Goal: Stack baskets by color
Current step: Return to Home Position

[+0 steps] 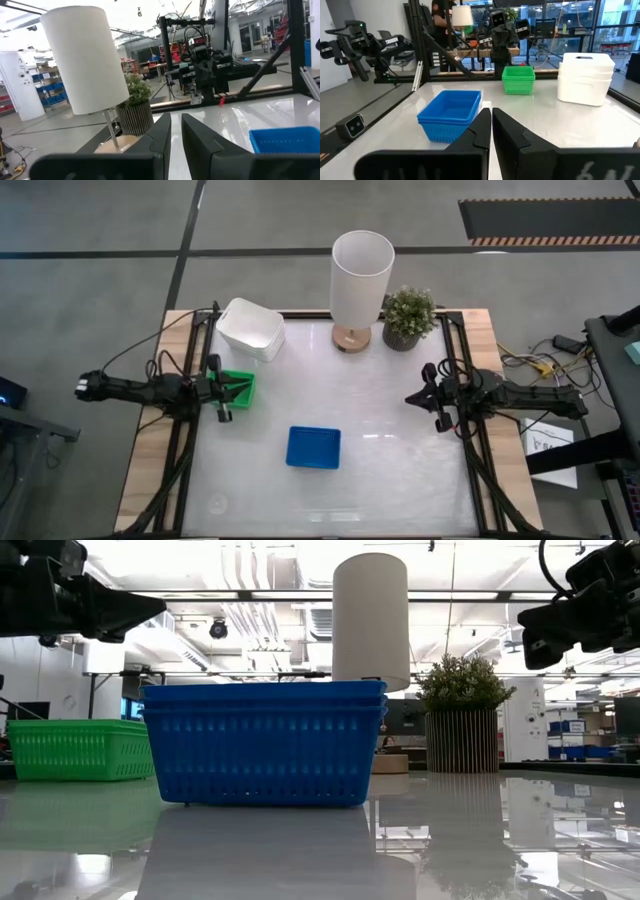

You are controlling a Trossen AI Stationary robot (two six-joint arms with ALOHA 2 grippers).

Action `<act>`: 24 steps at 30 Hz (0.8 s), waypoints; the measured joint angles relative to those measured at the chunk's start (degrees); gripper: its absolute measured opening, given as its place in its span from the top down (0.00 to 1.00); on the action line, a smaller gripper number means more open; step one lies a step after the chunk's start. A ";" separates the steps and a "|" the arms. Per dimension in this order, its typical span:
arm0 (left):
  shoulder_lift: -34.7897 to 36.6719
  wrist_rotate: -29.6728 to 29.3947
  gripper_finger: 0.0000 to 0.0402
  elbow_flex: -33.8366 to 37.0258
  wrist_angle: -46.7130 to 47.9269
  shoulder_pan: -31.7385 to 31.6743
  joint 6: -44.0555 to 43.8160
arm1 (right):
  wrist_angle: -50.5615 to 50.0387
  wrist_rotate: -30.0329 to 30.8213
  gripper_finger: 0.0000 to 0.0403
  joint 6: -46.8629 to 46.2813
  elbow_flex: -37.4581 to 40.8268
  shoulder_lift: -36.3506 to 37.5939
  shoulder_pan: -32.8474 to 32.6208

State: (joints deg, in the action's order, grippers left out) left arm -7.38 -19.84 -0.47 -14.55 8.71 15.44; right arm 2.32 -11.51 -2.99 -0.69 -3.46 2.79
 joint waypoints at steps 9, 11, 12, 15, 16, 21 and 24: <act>-1.05 0.02 0.93 0.02 0.09 0.00 0.00 | -0.02 0.00 0.98 0.04 0.02 0.00 -0.01; -1.31 0.02 0.93 0.02 0.09 0.00 0.00 | -0.02 0.00 0.98 0.03 0.04 0.00 0.00; -1.43 0.02 0.93 0.02 0.09 0.00 0.00 | -0.02 0.00 0.98 0.05 0.04 0.00 0.00; -1.78 0.02 0.93 0.04 0.10 0.00 0.01 | 0.00 0.00 0.98 0.03 0.04 0.00 0.00; -1.90 0.02 0.93 0.04 0.09 0.00 0.01 | 0.00 0.00 0.98 0.04 0.04 0.00 0.00; -2.37 0.02 0.93 0.07 0.08 0.00 0.00 | 0.00 0.00 0.98 0.05 0.07 0.00 0.00; -2.40 0.02 0.93 0.07 0.09 0.00 0.00 | 0.00 0.00 0.98 0.05 0.07 0.00 0.00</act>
State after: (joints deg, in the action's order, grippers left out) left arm -9.78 -19.81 -0.40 -14.46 8.71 15.44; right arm 2.33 -11.51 -2.94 -0.62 -3.46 2.79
